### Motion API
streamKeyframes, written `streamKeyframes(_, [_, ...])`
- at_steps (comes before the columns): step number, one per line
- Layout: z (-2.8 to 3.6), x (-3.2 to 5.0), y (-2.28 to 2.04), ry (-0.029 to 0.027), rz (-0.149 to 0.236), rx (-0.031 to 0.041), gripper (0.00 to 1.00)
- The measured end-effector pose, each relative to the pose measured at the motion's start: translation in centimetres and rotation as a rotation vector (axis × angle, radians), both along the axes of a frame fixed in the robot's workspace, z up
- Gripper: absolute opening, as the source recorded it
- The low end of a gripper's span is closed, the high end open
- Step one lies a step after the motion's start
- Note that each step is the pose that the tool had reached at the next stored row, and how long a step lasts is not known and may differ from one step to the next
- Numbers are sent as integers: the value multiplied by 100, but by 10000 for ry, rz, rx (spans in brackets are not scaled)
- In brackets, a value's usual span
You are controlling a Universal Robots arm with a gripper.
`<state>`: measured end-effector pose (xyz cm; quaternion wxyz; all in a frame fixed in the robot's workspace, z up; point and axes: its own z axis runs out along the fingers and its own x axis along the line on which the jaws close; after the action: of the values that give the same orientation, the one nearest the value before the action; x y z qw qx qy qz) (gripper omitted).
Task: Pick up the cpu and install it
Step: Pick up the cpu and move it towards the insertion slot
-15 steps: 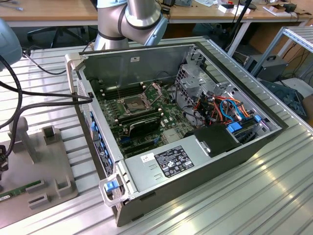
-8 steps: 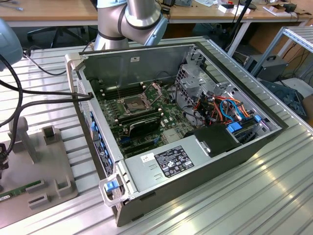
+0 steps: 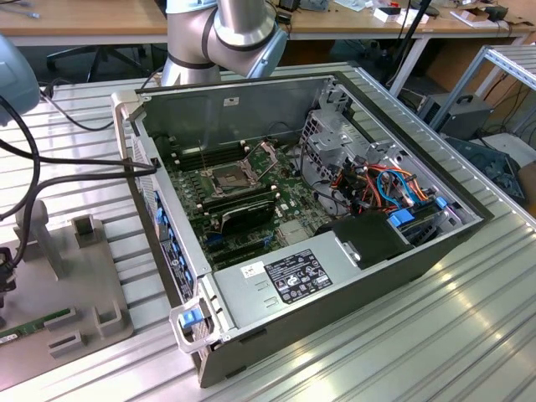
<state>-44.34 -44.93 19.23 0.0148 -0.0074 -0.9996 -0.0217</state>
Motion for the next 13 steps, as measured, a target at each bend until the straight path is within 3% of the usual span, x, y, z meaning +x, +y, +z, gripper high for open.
streamKeyframes(13, [-7,0,12,1,1,-1,69])
